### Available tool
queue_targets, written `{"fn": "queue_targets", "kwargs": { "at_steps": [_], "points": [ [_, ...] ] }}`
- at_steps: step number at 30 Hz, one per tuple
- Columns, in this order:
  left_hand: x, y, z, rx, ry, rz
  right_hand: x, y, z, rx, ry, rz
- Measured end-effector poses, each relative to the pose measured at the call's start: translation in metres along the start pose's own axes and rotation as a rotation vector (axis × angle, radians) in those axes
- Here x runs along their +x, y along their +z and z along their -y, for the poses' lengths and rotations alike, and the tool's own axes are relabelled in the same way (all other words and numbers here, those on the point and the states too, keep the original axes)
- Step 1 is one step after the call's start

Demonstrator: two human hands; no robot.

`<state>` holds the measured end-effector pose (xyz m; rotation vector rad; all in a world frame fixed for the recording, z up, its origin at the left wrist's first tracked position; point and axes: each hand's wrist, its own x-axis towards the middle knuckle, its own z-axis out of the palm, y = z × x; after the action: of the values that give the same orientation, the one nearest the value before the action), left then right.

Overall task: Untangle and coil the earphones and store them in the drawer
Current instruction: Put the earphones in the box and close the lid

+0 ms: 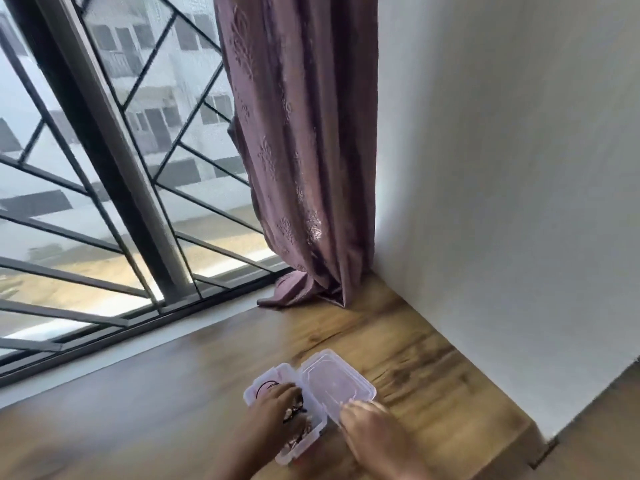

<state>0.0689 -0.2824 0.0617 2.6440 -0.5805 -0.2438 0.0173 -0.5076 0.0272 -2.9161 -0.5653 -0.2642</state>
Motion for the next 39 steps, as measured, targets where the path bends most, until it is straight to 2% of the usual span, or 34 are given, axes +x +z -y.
{"fn": "queue_targets", "kwargs": {
  "at_steps": [5, 8, 10, 12, 14, 17, 21, 25, 30, 39],
  "points": [
    [0.010, 0.001, -0.021, -0.142, -0.176, -0.174, 0.013, -0.036, -0.008, 0.069, 0.054, -0.221],
    [0.016, -0.010, -0.026, -0.281, -0.264, -0.264, 0.019, -0.060, 0.008, 0.377, 0.164, -0.337],
    [0.023, -0.021, -0.027, -0.383, -0.309, -0.327, 0.023, -0.070, 0.023, 0.731, 0.305, -0.339],
    [0.027, -0.034, -0.025, -0.505, -0.339, -0.363, 0.027, -0.071, 0.037, 0.972, 0.421, -0.368],
    [0.030, -0.044, -0.021, -0.588, -0.376, -0.339, 0.030, -0.068, 0.046, 1.119, 0.537, -0.337],
    [0.026, -0.049, -0.004, -0.494, -0.447, -0.319, 0.036, -0.056, 0.052, 1.239, 0.734, -0.221],
    [0.021, -0.046, 0.020, -0.250, -0.464, -0.280, 0.037, -0.046, 0.056, 1.245, 0.866, -0.057],
    [0.028, -0.040, 0.029, -0.190, -0.469, -0.265, 0.031, -0.039, 0.058, 1.068, 0.847, 0.040],
    [0.036, -0.032, 0.033, -0.173, -0.456, -0.262, 0.028, -0.030, 0.054, 0.982, 0.817, 0.042],
    [0.043, -0.025, 0.034, -0.160, -0.490, -0.235, 0.026, -0.003, 0.058, 0.959, 0.922, 0.031]
  ]
}}
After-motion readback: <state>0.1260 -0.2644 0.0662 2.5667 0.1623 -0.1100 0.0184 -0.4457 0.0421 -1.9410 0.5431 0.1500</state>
